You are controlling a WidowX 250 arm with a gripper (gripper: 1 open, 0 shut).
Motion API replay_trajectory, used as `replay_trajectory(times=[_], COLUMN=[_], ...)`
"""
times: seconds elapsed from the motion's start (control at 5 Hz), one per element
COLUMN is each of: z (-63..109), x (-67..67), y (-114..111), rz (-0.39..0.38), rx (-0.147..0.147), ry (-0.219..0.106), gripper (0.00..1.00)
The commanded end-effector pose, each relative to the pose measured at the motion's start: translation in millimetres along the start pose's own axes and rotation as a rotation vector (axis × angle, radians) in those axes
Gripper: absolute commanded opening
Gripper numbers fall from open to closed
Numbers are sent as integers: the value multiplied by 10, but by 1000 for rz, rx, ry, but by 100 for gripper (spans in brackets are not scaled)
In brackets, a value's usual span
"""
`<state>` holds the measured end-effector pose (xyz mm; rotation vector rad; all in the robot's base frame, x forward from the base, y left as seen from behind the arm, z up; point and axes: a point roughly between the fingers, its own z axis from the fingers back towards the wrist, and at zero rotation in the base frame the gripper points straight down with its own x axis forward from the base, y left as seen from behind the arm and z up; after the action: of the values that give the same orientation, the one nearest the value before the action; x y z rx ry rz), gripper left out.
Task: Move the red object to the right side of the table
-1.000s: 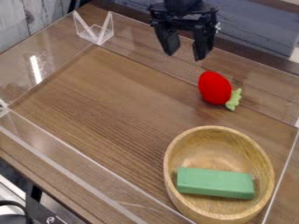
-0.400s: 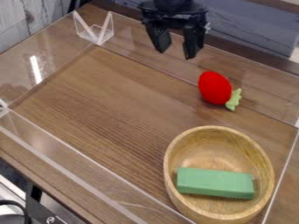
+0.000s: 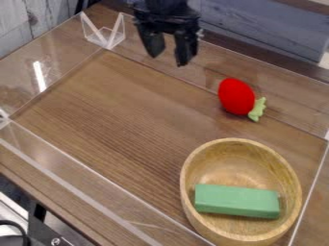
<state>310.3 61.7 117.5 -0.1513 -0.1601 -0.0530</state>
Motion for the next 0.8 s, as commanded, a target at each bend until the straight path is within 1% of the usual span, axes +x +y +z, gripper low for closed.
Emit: replay_trajectory(times=[0.0,0.2,0.4,0.6], z=[239,291,257,154], x=[38,23,25,-18], y=[236,494,697,922], rz=[-10,-29,-40,-80], rx=[72,107,130,129], ry=[-50,-52,-48,-49], gripper=[100,100,100,100])
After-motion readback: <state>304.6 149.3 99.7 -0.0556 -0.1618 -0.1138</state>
